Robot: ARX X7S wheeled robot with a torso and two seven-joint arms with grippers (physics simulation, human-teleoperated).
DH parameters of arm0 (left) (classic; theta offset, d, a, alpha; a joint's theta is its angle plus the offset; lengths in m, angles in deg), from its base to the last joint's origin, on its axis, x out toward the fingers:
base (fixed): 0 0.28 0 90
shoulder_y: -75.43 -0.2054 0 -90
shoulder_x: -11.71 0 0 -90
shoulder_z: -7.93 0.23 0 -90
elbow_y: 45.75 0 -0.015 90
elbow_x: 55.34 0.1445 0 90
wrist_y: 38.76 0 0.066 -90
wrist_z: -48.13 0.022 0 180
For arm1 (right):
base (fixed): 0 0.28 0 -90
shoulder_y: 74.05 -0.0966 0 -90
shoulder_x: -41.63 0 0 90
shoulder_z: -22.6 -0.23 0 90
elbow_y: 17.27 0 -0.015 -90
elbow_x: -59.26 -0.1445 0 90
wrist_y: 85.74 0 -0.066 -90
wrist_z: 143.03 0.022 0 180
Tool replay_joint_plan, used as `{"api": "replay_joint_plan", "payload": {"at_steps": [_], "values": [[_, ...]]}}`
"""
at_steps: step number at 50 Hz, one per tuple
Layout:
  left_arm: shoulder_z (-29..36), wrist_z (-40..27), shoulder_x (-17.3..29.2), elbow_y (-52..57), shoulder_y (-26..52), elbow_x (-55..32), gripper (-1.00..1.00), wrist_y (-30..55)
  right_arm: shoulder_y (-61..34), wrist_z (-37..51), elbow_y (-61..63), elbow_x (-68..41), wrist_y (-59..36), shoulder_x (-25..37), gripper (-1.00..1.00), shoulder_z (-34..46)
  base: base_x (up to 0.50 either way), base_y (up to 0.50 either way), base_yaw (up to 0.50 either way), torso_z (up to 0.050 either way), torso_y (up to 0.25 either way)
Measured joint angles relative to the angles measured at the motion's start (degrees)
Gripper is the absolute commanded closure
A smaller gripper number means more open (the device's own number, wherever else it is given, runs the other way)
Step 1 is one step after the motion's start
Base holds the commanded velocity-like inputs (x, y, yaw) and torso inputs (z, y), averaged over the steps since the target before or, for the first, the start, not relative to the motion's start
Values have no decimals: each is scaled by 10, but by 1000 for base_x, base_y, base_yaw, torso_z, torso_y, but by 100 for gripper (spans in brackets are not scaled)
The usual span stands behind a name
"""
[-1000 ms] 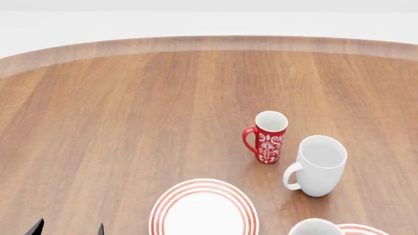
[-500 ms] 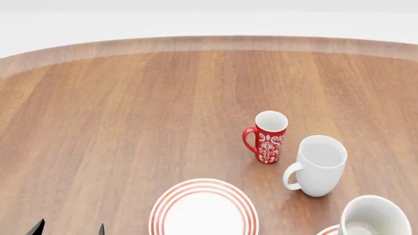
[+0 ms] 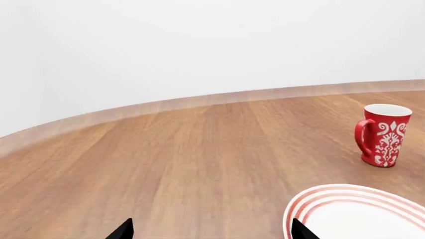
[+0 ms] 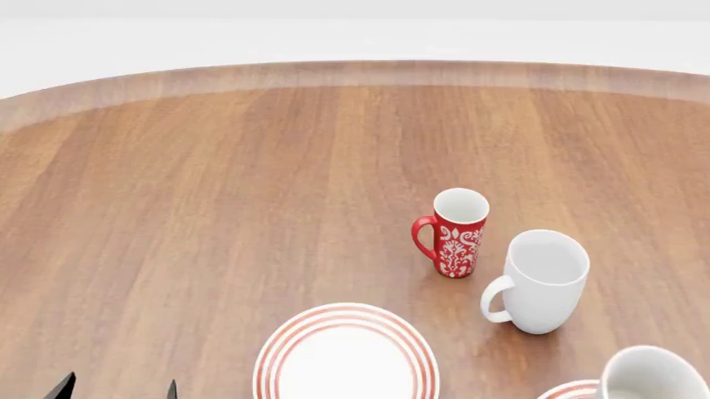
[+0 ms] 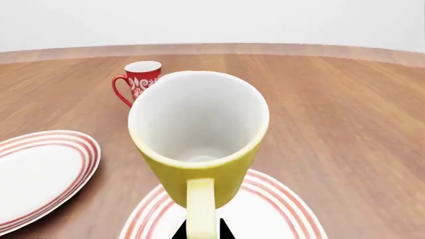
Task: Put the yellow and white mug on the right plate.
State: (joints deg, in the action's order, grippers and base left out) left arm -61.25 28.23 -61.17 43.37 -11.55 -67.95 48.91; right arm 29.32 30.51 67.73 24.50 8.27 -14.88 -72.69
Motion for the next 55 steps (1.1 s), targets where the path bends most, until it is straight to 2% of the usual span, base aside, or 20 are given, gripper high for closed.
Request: {"api": "replay_joint_plan", "payload": {"at_steps": [27,55], "values": [[5,-5,3,2,0,-2,-100,0,-13,-6,-53,-8,5,-9,100,-4,0,0,0,0,0],[9,-8,6,-1,2,-6,-100,-3,-44,-18,-134,26,13,-23,100,25,0,0,0,0,0]]}}
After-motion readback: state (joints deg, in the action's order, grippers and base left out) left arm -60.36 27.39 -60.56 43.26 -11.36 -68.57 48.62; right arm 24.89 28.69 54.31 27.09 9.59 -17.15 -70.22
